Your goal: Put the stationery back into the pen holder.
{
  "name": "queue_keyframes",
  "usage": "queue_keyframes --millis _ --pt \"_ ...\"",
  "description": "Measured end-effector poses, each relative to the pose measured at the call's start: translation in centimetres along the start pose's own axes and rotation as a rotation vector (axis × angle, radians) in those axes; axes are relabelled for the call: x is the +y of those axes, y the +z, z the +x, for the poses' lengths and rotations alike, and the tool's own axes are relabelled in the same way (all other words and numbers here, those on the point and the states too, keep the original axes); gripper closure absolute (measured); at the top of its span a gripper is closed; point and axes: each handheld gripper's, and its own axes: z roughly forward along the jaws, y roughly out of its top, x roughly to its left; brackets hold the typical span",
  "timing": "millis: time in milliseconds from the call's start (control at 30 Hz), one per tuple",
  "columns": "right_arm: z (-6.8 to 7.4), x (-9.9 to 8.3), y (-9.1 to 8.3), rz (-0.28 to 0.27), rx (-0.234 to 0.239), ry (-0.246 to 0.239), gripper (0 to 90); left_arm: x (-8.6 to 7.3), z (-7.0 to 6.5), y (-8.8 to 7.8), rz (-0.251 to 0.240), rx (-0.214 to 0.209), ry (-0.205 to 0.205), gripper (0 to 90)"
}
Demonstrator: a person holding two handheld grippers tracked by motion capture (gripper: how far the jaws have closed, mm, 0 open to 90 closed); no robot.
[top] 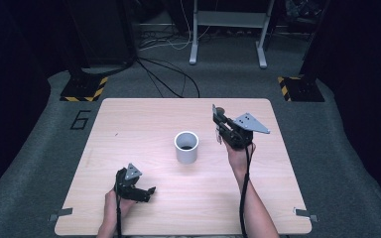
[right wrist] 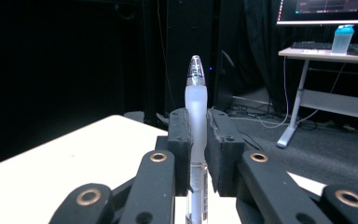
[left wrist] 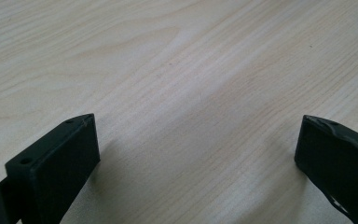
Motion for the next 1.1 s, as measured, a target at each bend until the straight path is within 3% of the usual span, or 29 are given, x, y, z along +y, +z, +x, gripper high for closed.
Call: queue_keyframes --millis 300,1100 --pt "0.7 0.7 0.5 -0.039 0.011 -0.017 80.3 0.0 0.0 0.0 0.0 0.0 0.0 0.0" --pt "2.5 1.5 4.2 -0.024 0.113 -0.022 80.3 0.0 0.0 0.0 0.0 0.0 0.0 0.1"
